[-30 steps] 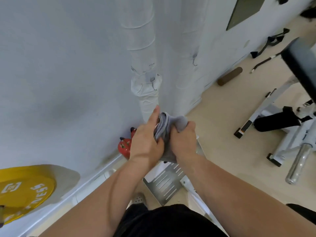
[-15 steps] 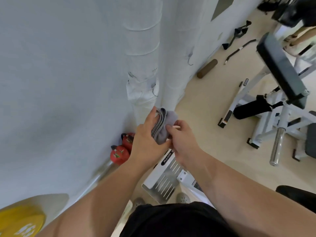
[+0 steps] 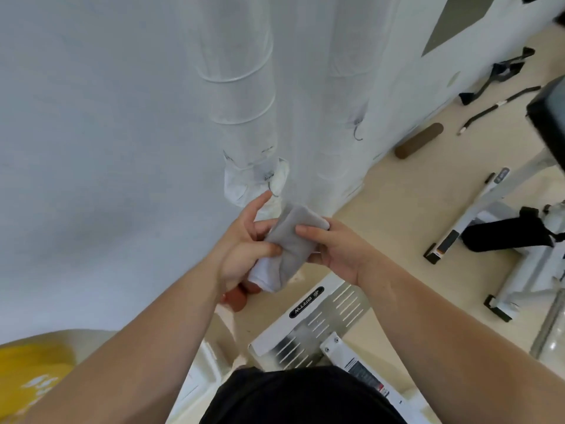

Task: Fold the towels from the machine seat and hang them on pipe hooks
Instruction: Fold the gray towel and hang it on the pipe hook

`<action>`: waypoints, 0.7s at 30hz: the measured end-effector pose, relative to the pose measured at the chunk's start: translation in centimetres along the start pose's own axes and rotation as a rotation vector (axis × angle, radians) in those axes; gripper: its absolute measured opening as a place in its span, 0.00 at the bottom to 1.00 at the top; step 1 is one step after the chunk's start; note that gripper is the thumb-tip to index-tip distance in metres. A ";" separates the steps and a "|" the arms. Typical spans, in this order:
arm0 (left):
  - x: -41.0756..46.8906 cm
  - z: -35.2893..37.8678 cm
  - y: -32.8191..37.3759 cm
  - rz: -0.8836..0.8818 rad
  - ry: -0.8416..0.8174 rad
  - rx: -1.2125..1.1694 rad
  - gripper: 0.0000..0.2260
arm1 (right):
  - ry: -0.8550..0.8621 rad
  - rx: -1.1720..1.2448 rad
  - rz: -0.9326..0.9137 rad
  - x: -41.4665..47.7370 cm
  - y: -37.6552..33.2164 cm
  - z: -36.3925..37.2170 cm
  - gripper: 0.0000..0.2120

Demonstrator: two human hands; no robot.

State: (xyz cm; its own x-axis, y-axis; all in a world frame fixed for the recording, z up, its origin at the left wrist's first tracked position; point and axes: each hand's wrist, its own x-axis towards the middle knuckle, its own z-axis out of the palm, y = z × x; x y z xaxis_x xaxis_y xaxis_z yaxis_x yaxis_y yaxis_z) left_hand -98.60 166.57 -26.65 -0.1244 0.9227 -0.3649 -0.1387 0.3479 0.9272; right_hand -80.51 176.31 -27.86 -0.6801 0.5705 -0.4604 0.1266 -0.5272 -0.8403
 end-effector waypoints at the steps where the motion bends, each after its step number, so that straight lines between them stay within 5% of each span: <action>1: 0.6 0.5 0.3 -0.027 -0.011 0.010 0.45 | -0.005 0.003 -0.004 0.4 -0.3 -1.0 0.21; 4: 2.2 1.3 0.7 -0.092 -0.004 0.069 0.43 | 0.005 -0.081 0.003 2.1 -1.2 -3.4 0.22; 11: 2.9 2.1 -0.2 -0.241 0.290 0.227 0.31 | 0.019 -0.113 -0.010 5.6 -2.5 -5.4 0.10; 18: 4.0 0.1 -1.9 -0.280 0.477 -0.192 0.19 | 0.119 -0.181 0.095 7.4 -1.7 -5.5 0.20; 21: 5.6 0.1 -2.3 -0.265 0.593 -0.373 0.16 | 0.154 -0.234 0.042 8.2 -1.7 -5.2 0.13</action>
State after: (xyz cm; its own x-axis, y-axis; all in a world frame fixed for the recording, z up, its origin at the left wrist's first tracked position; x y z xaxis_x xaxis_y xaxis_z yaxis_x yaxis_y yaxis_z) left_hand -98.88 171.00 -30.80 -0.5343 0.5348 -0.6546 -0.5489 0.3693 0.7498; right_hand -82.53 185.14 -31.70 -0.5554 0.6495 -0.5193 0.3275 -0.4032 -0.8545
